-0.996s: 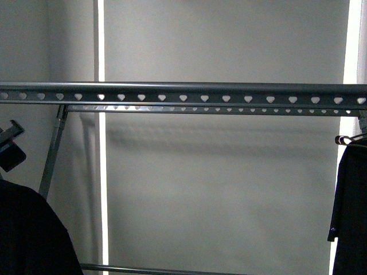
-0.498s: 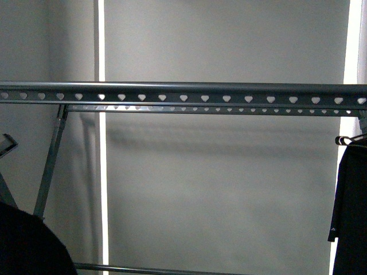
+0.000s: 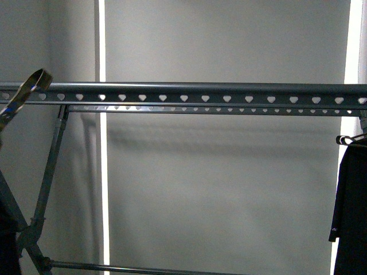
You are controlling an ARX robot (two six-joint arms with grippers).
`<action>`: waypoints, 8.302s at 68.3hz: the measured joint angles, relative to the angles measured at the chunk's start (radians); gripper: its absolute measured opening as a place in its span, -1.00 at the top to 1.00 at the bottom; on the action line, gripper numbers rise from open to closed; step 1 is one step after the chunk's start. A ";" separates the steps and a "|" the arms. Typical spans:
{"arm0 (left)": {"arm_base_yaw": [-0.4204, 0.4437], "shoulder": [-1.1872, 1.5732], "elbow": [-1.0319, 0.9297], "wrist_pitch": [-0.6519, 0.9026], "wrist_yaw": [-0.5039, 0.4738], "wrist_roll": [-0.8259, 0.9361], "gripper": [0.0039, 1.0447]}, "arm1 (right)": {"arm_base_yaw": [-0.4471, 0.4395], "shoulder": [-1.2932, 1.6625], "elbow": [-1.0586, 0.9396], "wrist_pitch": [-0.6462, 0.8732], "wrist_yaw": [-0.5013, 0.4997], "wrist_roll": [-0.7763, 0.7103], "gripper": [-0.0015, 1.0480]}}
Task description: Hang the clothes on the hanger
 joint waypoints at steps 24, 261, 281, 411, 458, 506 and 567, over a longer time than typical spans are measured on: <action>0.028 0.072 0.169 -0.175 0.281 0.843 0.92 | 0.000 0.000 0.000 0.000 0.000 0.000 -0.86; -0.208 0.327 0.503 -0.086 0.227 2.069 0.92 | -0.014 1.494 0.977 0.509 -0.502 -1.402 0.15; -0.208 0.327 0.513 -0.084 0.234 2.057 0.54 | -0.040 1.494 0.977 0.508 -0.531 -1.371 0.86; -0.013 -0.153 -0.382 0.610 -0.349 0.310 0.94 | -0.188 1.677 1.610 -0.382 -0.226 -0.258 0.94; -0.013 -0.525 -0.631 0.491 -0.349 0.310 0.94 | -0.055 1.814 1.671 -0.340 0.043 -0.362 0.84; -0.013 -0.862 -0.681 0.232 -0.349 0.313 0.94 | -0.176 0.404 0.371 0.086 -0.191 0.071 -0.54; -0.013 -1.142 -0.681 -0.056 -0.351 0.313 0.94 | -0.001 0.000 0.000 0.000 0.000 0.000 0.95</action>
